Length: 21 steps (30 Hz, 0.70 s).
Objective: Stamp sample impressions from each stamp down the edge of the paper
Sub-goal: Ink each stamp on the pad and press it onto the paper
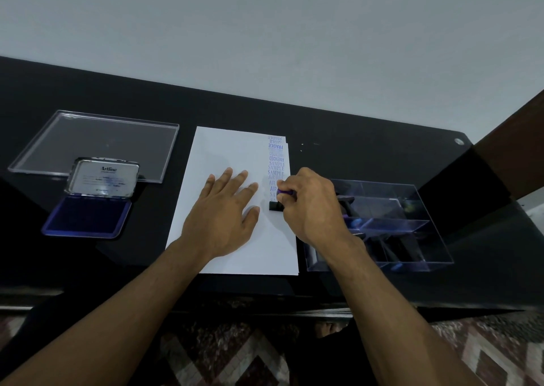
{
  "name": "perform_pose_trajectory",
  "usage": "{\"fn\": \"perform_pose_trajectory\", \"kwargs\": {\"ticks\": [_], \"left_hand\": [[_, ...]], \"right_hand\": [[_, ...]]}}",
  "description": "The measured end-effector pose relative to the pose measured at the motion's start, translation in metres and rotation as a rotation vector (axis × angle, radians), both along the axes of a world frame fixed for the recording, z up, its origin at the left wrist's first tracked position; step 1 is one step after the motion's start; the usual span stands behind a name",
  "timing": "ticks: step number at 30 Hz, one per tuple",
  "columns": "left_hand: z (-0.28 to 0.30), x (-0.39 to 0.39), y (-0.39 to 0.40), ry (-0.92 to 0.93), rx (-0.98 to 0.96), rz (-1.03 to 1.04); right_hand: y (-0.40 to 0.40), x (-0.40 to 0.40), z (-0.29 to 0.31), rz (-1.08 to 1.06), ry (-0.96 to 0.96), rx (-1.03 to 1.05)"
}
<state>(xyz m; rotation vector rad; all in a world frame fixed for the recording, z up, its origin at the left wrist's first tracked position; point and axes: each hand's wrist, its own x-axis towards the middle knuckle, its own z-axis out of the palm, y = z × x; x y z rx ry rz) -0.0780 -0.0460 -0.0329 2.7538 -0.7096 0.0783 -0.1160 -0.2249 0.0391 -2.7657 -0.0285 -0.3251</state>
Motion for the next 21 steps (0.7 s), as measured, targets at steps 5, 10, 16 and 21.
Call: {"fn": "perform_pose_trajectory", "kwargs": {"ticks": [5,10,16,21], "left_hand": [[-0.0022,0.0003,0.0008,-0.004,-0.013,-0.006],[-0.0035,-0.0002,0.0017,-0.017,-0.006,-0.010],[-0.0025,-0.0008,0.0003,-0.021,-0.015,-0.009],[-0.0049,0.0013,0.0001,-0.012,-0.010,-0.001]], "right_hand": [[-0.0004,0.0016,-0.0012,-0.015,0.000,0.006],[-0.0005,0.0011,-0.0015,-0.008,0.005,0.002],[-0.0001,0.0004,-0.0018,-0.012,-0.006,0.004],[-0.0008,0.0010,-0.0005,-0.010,-0.011,0.005]]}}
